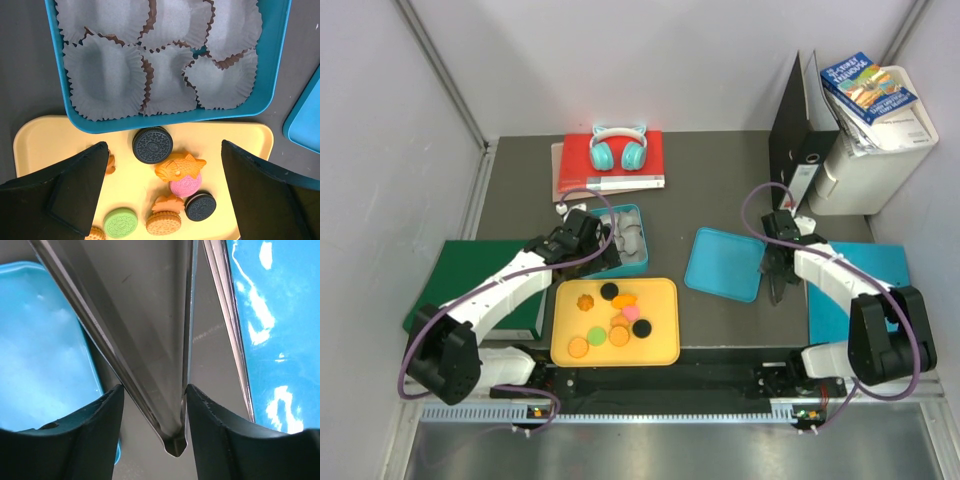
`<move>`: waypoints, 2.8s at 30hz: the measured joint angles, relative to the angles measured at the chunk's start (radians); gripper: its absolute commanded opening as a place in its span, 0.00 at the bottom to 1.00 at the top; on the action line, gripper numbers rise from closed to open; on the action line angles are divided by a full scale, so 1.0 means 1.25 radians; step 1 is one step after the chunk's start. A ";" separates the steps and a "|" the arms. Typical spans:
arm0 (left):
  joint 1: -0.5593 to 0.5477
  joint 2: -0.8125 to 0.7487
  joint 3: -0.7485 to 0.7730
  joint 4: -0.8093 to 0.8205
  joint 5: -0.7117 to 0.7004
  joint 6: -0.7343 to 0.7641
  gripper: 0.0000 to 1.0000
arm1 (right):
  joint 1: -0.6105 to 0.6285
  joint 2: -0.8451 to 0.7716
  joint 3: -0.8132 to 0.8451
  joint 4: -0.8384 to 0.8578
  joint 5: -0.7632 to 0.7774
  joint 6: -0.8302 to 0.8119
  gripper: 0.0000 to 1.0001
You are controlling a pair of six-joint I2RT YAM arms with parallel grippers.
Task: Pack the cookies
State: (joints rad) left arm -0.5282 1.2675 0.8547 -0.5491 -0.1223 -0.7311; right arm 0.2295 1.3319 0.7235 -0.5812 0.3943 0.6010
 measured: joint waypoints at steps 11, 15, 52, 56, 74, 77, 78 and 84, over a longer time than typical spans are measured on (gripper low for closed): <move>0.000 0.006 -0.001 0.000 0.002 0.000 0.98 | -0.002 0.081 0.037 0.030 -0.002 0.004 0.61; 0.000 0.017 -0.002 0.000 0.002 0.000 0.98 | -0.003 0.110 0.050 0.029 -0.007 0.006 0.75; 0.000 0.038 -0.006 0.000 0.023 -0.003 0.98 | -0.045 0.211 0.140 0.056 -0.015 0.017 0.99; 0.000 0.039 -0.006 0.000 0.023 -0.003 0.98 | -0.046 0.216 0.147 0.052 0.004 0.006 0.98; 0.000 0.041 -0.010 0.001 0.029 -0.003 0.98 | -0.123 0.266 0.186 0.095 -0.099 -0.013 0.88; 0.000 0.041 -0.010 0.000 0.031 -0.003 0.98 | -0.123 0.266 0.186 0.098 -0.102 -0.014 0.88; 0.000 0.041 -0.010 0.000 0.031 -0.003 0.98 | -0.123 0.266 0.186 0.099 -0.102 -0.015 0.88; 0.000 0.041 -0.012 0.000 0.032 -0.003 0.98 | -0.123 0.266 0.186 0.099 -0.103 -0.019 0.88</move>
State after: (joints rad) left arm -0.5282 1.3182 0.8402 -0.5488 -0.0822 -0.7345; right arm 0.0753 1.6638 0.9554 -0.4572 0.2649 0.5774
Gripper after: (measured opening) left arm 0.983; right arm 0.880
